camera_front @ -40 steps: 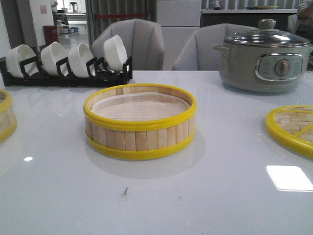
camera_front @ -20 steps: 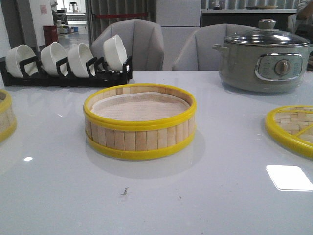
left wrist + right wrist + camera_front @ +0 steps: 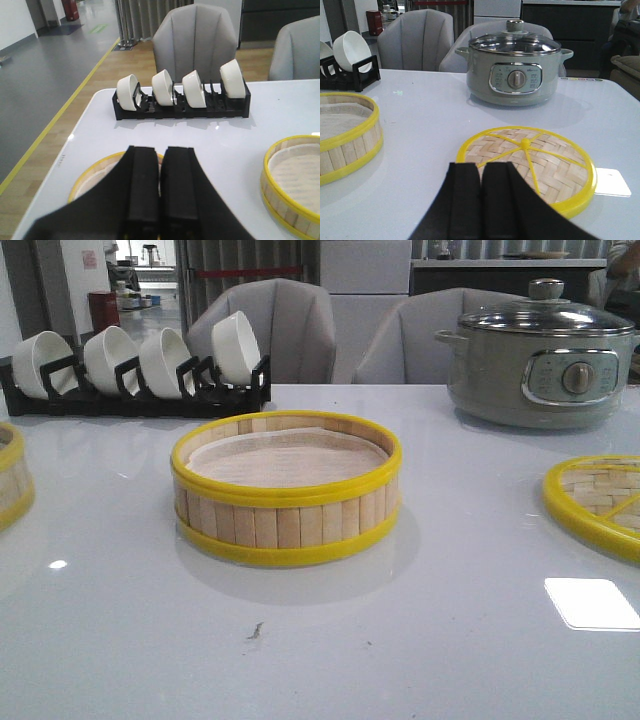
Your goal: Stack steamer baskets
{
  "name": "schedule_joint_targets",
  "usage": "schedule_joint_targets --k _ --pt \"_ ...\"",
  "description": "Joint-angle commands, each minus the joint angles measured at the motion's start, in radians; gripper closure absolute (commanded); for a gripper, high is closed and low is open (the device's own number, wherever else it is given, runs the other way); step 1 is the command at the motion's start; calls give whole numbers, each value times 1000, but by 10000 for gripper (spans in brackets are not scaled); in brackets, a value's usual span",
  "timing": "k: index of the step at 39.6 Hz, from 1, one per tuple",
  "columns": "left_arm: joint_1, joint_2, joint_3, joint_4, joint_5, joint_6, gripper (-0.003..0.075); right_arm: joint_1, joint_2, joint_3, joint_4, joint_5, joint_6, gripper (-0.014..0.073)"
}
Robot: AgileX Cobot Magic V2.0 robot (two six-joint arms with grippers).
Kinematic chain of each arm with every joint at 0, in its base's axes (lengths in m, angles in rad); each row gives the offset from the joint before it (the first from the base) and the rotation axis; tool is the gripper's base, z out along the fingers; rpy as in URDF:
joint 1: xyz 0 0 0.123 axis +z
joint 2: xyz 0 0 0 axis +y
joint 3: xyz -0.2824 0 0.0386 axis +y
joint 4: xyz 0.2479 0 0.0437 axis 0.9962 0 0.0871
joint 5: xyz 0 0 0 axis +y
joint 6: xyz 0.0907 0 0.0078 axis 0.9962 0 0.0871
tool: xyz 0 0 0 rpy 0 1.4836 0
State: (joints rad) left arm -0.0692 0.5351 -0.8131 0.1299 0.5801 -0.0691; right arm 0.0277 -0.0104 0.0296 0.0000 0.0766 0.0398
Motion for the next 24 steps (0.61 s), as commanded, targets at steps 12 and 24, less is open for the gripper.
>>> schedule_joint_targets --k 12,24 --pt "-1 498 -510 26 234 -3 637 -8 -21 -14 -11 -90 -8 546" --pt "-1 528 -510 8 250 51 637 -8 -21 -14 -11 -90 -8 546"
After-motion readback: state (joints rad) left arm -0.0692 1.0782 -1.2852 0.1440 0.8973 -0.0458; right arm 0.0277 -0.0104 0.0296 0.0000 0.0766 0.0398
